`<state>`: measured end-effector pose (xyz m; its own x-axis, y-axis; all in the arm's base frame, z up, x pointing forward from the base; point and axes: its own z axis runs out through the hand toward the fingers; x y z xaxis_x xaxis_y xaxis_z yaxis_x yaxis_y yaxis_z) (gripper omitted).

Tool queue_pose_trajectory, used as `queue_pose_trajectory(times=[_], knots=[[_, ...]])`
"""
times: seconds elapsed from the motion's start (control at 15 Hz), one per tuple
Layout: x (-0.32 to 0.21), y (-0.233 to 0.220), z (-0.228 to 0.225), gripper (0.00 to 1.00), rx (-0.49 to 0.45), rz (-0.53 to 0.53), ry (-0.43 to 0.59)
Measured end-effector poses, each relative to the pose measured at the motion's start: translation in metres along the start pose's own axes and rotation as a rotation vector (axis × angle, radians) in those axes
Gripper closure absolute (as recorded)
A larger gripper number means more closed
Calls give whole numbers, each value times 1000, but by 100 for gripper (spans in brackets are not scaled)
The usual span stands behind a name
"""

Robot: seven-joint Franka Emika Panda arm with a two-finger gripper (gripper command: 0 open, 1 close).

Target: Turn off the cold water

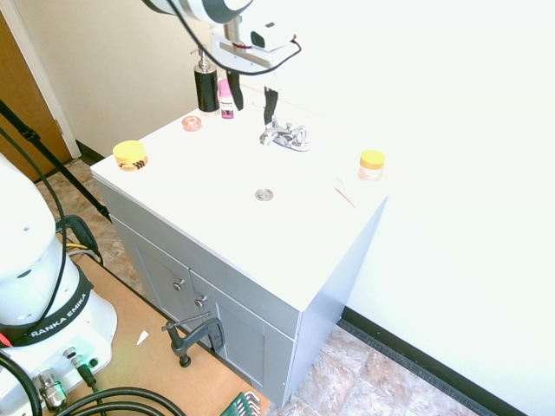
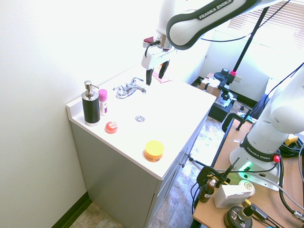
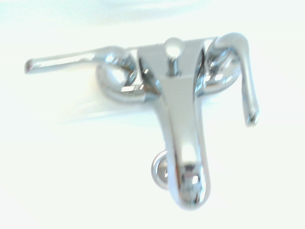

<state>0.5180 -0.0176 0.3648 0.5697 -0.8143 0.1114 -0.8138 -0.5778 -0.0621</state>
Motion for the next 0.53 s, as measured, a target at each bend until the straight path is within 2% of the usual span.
queue_pose_trajectory(times=[0.27, 0.53], knots=[[53, -37, 30, 0, -31, 31, 23], [74, -38, 51, 0, -79, 44, 33]])
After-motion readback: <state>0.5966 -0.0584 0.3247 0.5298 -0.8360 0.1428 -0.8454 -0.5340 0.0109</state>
